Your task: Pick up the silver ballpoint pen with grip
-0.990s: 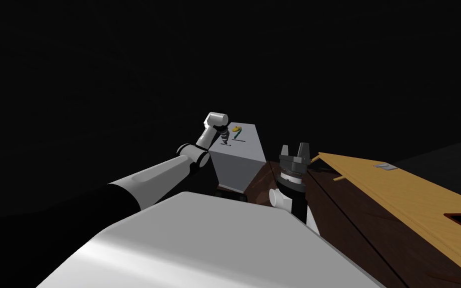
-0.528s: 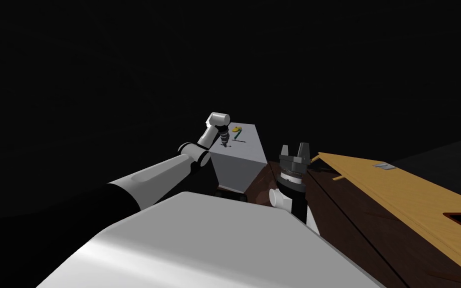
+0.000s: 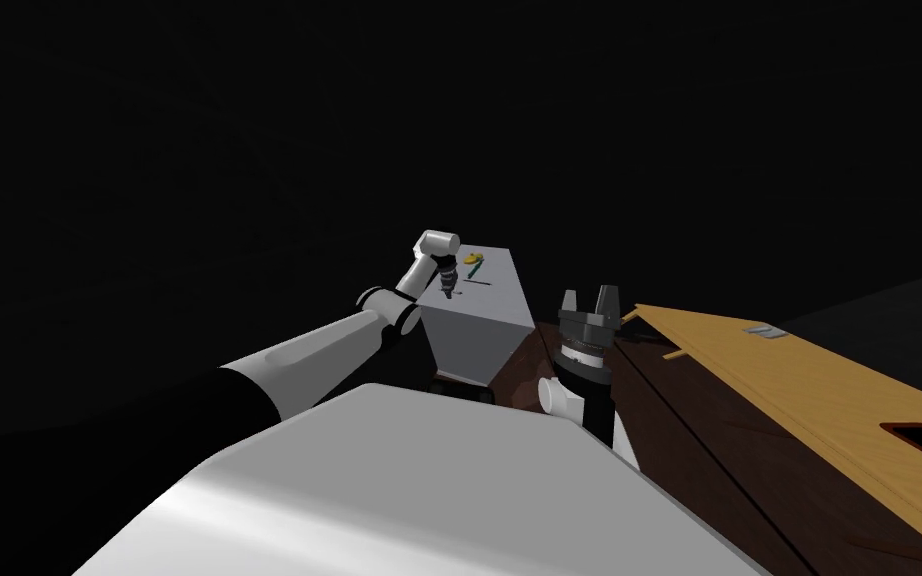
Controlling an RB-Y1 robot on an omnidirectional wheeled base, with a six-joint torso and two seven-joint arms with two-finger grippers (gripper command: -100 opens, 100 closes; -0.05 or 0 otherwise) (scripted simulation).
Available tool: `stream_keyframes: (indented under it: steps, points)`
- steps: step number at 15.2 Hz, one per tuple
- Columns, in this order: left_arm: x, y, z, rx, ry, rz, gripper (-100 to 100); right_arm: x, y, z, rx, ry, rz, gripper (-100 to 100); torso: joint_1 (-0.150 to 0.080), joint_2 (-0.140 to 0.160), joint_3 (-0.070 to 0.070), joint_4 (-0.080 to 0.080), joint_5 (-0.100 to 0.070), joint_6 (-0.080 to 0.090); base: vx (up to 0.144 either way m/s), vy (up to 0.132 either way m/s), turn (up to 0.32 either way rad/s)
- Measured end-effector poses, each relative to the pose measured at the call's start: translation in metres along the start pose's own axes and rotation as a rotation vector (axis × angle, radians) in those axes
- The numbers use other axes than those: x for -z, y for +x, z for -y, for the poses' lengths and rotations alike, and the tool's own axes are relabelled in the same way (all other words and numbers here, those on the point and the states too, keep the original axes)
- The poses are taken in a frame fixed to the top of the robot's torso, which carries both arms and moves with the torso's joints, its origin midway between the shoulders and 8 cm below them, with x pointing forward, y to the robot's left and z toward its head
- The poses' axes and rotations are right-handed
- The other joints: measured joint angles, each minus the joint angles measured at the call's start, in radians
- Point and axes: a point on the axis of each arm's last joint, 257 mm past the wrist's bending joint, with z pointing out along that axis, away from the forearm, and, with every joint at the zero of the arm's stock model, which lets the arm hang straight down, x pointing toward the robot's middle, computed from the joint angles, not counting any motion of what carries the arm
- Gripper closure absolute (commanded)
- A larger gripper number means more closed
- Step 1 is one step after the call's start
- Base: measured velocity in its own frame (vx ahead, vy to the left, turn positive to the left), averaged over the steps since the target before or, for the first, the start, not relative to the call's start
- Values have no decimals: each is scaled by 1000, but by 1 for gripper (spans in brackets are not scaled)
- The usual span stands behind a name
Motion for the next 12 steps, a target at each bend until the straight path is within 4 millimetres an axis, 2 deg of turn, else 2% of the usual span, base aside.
stream_keyframes:
  steps: [1,6,8,9,12]
  points:
    - [-1,0,0,0,2,0,100,0,0,0,0,0,0,0,0,0,0,0,0,0,0,0,0]
    - [0,0,1,-1,3,-1,100,0,0,0,0,0,0,0,1,-3,-2,-2,0,0,0,1,4]
    - [9,3,2,-3,4,-2,100,0,0,0,0,0,0,0,1,-4,-3,-2,0,0,4,8,18]
    - [10,3,2,-3,2,-2,-100,0,0,0,0,0,0,0,1,-4,-3,-2,1,0,-22,-21,14]
    - [23,10,21,-11,72,-11,-100,0,0,0,0,0,0,0,-2,-1,-2,-1,0,0,-55,-50,23]
